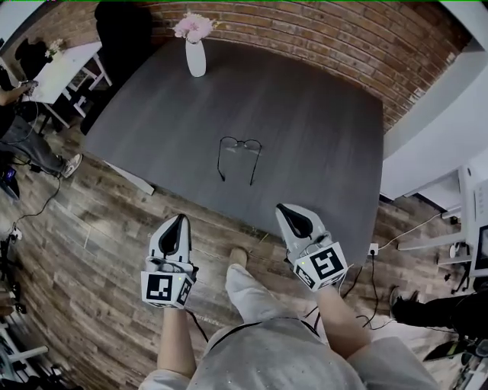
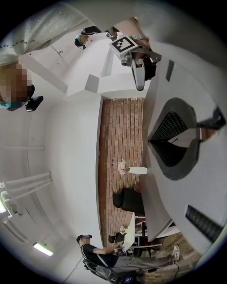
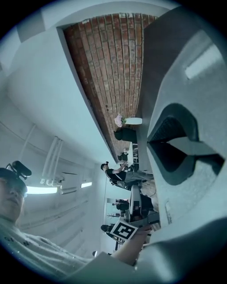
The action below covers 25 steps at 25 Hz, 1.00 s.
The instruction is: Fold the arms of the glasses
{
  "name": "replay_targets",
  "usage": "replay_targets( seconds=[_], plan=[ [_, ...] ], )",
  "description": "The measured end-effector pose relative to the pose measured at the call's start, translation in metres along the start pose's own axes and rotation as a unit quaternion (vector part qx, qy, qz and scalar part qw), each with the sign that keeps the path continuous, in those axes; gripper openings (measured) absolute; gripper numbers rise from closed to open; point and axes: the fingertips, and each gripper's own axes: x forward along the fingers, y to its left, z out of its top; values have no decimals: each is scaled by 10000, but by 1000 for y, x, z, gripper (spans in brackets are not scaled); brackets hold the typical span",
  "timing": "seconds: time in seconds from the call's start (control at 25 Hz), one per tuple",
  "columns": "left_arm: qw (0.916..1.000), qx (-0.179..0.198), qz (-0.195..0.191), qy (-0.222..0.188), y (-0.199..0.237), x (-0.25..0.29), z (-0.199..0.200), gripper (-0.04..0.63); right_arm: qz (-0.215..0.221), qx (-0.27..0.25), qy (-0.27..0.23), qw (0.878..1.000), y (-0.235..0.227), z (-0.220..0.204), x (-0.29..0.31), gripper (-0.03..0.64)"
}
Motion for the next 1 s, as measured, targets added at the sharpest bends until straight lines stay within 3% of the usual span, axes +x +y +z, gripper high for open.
replay_targets(
  seconds=[0.28, 0.6, 1.0],
  plan=[
    [9983, -50, -511, 290, 25, 66, -9, -2, -93, 194, 400, 9990, -28, -23, 52, 3],
    [9893, -102, -1225, 782, 35, 143, -31, -2, -91, 338, 747, 9966, -64, -48, 107, 11],
    [9845, -14, -1404, 1051, 54, 192, -58, -2, 0, 350, 1423, 9892, -96, -84, 135, 78]
  ],
)
